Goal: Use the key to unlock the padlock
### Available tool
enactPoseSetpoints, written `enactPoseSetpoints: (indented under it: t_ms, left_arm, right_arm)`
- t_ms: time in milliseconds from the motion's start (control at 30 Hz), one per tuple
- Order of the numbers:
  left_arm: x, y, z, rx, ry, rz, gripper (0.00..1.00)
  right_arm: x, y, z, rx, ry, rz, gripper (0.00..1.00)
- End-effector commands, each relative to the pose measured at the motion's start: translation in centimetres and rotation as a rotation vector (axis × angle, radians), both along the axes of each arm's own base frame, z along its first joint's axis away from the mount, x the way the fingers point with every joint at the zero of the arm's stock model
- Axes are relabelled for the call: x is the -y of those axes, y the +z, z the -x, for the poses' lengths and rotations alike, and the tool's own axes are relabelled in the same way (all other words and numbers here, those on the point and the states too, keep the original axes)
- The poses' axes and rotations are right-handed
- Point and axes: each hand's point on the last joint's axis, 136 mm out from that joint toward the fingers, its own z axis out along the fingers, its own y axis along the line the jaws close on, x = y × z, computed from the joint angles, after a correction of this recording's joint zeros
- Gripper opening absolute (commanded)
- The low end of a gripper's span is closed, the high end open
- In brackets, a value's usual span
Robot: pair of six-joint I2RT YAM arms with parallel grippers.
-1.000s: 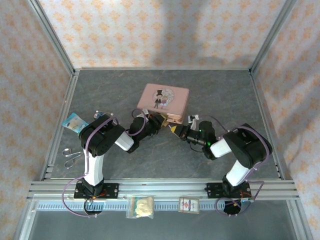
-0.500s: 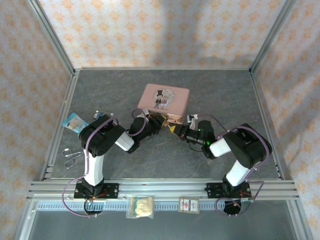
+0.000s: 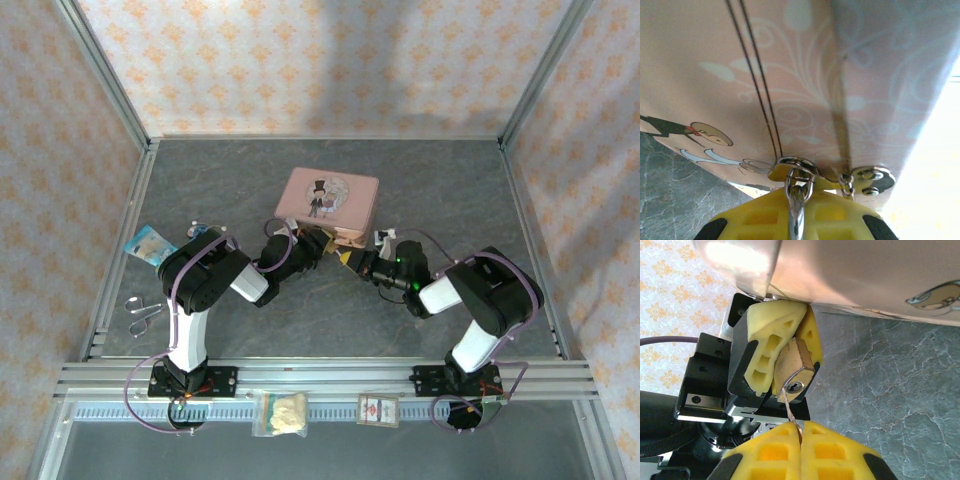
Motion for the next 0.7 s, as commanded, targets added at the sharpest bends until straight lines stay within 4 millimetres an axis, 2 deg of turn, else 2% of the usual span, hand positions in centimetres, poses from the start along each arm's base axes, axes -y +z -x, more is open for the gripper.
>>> enactPoseSetpoints:
  t_ms: [0,467,667]
  left_arm:
    - [0.74,4.64,-0.03,0.094,-0.010,0.112,0.00]
    - [0.81,4.70,0.04,0.094,-0.009,0.115,0.00]
    - [0.76,4.81,0.11,0.096,-0.007,0.112,0.00]
  right_arm:
    - [0.00,0.71,-0.43,0.045,-0.017,0.000,0.00]
    - [0.57,1.54,-0.03,0.076,-0.032,0.012,0.00]
    - [0.62,0.77,-0.04,0.052,-0.037,0.018,0.00]
